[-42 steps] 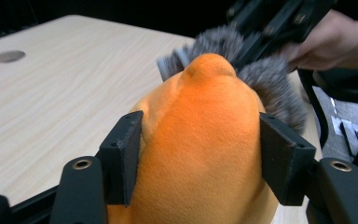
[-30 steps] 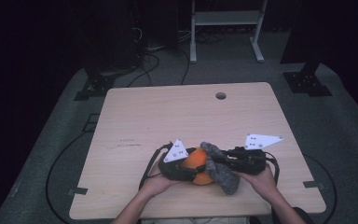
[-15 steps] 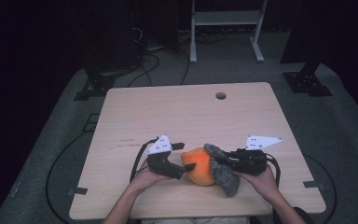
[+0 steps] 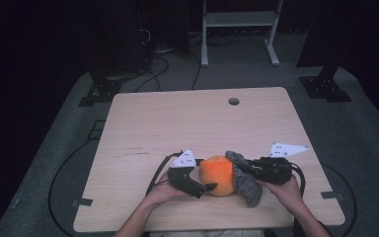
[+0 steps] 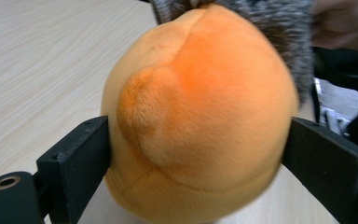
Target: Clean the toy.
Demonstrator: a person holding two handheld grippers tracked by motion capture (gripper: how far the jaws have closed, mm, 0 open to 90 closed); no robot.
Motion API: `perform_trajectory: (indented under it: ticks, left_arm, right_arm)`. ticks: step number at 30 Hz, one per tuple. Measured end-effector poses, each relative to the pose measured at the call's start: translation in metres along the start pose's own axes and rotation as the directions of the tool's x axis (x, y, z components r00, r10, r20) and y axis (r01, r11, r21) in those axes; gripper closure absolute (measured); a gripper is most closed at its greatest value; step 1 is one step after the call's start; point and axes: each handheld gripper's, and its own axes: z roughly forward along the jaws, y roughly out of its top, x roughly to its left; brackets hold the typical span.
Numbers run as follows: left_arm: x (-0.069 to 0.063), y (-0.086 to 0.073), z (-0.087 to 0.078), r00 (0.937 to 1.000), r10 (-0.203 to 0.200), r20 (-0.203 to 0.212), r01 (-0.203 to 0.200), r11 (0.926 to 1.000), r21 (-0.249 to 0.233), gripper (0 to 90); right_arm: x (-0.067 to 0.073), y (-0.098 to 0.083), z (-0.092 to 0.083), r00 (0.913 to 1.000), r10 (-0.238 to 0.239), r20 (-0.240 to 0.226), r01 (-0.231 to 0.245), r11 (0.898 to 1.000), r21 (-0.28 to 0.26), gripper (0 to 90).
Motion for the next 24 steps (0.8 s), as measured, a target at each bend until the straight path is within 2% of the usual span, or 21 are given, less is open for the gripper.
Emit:
perform_trajectory:
  ticks: [2,4,6,9,10,11,12,14,16,18,21,24]
  left_arm:
    - [0.000,0.001,-0.001,0.9999,-0.006,-0.009,0.006,1.0000,-0.003,10.3]
    - [-0.005,0.002,-0.004,0.9994,0.019,-0.028,-0.019,0.9997,-0.012,21.4]
    - [-0.009,0.005,-0.008,0.9979,0.039,-0.051,-0.039,0.9992,0.001,31.9]
    - [-0.009,0.011,-0.015,0.9939,0.044,-0.101,-0.044,0.9990,0.009,35.6]
    - [-0.009,0.011,-0.015,0.9939,0.044,-0.101,-0.044,0.9990,0.009,36.0]
    - [-0.008,0.013,-0.020,0.9906,0.046,-0.129,-0.044,0.9989,0.015,36.1]
    - [-0.007,0.013,-0.021,0.9900,0.036,-0.136,-0.035,0.9993,0.014,36.1]
    - [-0.008,0.012,-0.018,0.9923,0.015,-0.123,-0.014,0.9999,0.010,36.2]
    - [-0.014,0.013,-0.013,0.9918,0.045,-0.119,-0.043,0.9988,0.024,36.9]
    - [-0.018,0.014,-0.011,0.9901,0.062,-0.125,-0.058,0.9976,0.039,37.1]
    - [-0.015,0.010,-0.014,0.9945,0.046,-0.094,-0.042,0.9983,0.041,37.3]
    - [-0.013,0.009,-0.015,0.9967,0.061,-0.053,-0.059,0.9973,0.043,36.2]
  right_arm:
    - [-0.001,0.000,0.000,1.0000,0.003,0.004,-0.003,1.000,0.000,77.2]
    - [-0.002,0.001,0.000,1.0000,0.009,0.004,-0.009,1.000,-0.005,77.2]
    - [-0.002,0.003,0.001,1.0000,0.003,0.005,-0.003,1.000,-0.007,77.2]
    - [-0.002,0.009,0.000,0.9998,-0.017,0.007,0.017,1.000,-0.009,77.3]
    - [-0.001,0.012,0.000,0.9995,-0.028,0.013,0.029,1.000,-0.013,77.3]
    - [0.002,0.014,0.000,0.9994,-0.034,0.011,0.035,0.999,-0.019,77.3]
    - [0.006,0.017,0.000,0.9990,-0.045,0.002,0.045,0.998,-0.032,77.3]
    - [0.016,0.023,0.004,0.9965,-0.081,-0.019,0.080,0.996,-0.037,77.3]
    - [0.027,0.029,0.012,0.9921,-0.118,-0.042,0.117,0.993,-0.028,77.3]
    - [0.032,0.032,0.020,0.9866,-0.158,-0.040,0.159,0.987,0.007,77.4]
    - [0.025,0.029,0.023,0.9874,-0.157,-0.023,0.157,0.987,0.031,77.4]
    - [0.014,0.023,0.017,0.9937,-0.112,-0.014,0.112,0.994,0.019,77.4]
